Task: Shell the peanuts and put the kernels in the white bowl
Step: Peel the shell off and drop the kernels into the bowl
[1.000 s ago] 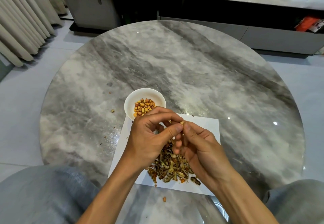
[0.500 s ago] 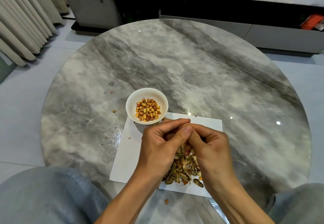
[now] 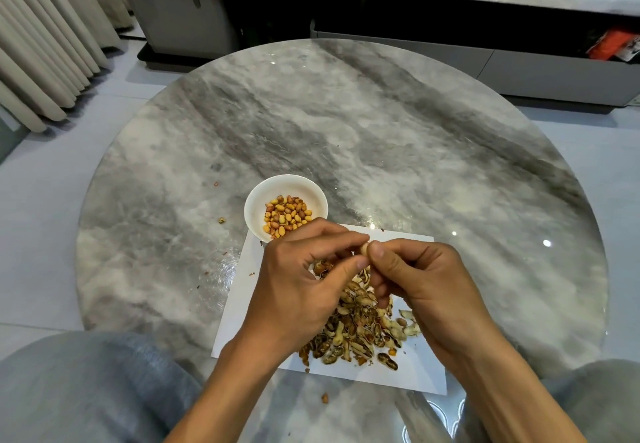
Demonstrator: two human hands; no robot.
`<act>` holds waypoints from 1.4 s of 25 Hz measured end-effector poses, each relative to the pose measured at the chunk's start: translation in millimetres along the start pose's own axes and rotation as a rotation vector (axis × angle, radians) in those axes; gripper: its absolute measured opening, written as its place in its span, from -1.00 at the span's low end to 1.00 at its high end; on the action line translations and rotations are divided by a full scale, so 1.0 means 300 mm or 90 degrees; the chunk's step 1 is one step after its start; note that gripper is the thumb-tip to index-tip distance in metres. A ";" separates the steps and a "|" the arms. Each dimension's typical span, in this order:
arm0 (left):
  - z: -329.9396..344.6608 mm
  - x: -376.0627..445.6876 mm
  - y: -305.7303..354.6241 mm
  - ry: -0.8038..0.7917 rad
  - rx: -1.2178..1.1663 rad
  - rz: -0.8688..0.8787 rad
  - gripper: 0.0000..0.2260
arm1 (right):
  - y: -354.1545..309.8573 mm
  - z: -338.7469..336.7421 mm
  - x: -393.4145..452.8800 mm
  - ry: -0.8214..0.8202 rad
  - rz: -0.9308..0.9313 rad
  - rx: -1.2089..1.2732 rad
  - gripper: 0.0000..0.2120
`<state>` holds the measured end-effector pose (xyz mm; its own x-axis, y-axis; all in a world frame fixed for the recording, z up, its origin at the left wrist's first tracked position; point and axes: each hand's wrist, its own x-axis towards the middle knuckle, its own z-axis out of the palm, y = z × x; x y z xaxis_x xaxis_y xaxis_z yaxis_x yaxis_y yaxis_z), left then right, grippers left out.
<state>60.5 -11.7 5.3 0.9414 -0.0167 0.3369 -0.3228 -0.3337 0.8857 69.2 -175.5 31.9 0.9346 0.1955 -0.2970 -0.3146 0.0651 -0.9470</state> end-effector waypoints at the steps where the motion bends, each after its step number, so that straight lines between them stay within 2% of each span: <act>1: -0.002 0.002 0.001 0.004 -0.004 0.001 -0.81 | -0.003 -0.003 0.000 -0.011 0.001 0.013 -0.84; 8: 0.012 0.000 0.002 0.009 0.062 0.101 -0.79 | -0.008 -0.019 0.002 -0.027 0.040 0.034 -0.86; 17: 0.017 -0.005 0.014 0.049 0.020 0.085 -0.84 | -0.022 -0.025 0.001 -0.059 0.068 0.055 -0.83; 20: 0.031 -0.009 0.033 0.093 -0.073 -0.032 -0.84 | -0.012 -0.001 -0.008 0.010 -0.041 -0.043 -0.79; 23: 0.035 -0.006 0.056 0.122 -0.217 -0.166 -0.83 | 0.007 0.007 -0.007 0.068 -0.109 -0.022 -0.87; 25: 0.034 -0.003 0.063 0.115 -0.262 -0.193 -0.81 | 0.013 0.004 -0.004 0.054 -0.119 0.000 -0.89; 27: 0.032 0.003 0.071 0.113 -0.312 -0.216 -0.82 | 0.019 0.001 -0.005 0.047 -0.175 -0.048 -0.79; 31: 0.015 0.009 0.086 0.102 -0.385 -0.291 -0.86 | 0.027 -0.002 -0.003 0.073 -0.366 -0.287 -0.84; 35: 0.011 0.009 0.085 0.088 -0.385 -0.310 -0.87 | 0.027 0.006 -0.009 0.099 -0.388 -0.309 -0.87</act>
<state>55.2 -23.3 27.8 0.9827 0.1295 -0.1323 0.0887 0.2983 0.9504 63.9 -173.7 25.1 0.9427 0.1219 0.3104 0.3334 -0.3248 -0.8851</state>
